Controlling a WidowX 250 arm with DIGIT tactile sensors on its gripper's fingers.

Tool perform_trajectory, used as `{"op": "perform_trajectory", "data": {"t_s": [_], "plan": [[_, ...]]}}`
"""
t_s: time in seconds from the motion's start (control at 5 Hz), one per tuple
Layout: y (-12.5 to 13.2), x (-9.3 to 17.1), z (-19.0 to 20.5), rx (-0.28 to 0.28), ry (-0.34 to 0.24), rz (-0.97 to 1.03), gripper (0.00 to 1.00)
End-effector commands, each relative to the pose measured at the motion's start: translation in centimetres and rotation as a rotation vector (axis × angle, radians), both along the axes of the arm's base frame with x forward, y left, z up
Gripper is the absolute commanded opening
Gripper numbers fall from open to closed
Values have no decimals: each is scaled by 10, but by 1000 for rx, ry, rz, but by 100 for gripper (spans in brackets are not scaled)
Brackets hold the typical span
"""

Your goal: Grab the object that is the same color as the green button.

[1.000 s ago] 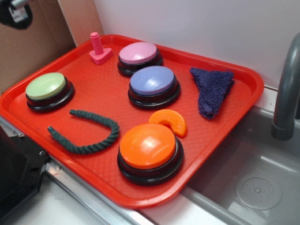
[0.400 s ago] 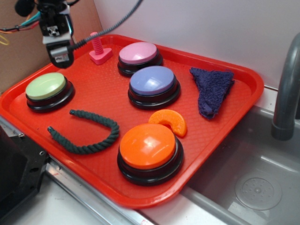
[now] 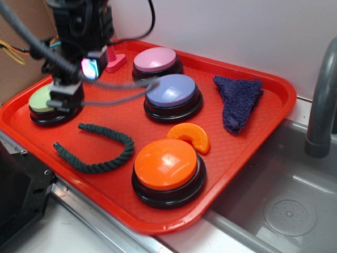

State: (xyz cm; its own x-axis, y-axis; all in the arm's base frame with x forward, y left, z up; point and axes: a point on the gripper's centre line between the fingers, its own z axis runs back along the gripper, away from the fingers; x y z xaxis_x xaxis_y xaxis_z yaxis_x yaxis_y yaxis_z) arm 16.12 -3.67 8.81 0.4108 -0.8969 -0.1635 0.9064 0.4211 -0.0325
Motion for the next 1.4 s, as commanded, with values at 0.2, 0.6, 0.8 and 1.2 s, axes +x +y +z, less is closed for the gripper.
{"op": "perform_trajectory", "data": {"t_s": [0.2, 0.6, 0.8, 1.2], "plan": [[14, -5, -46, -22, 115, 67, 100], [14, -7, -71, 7, 185, 103, 100], [10, -12, -80, 25, 206, 135, 0], [7, -18, -85, 103, 151, 160, 0]]}}
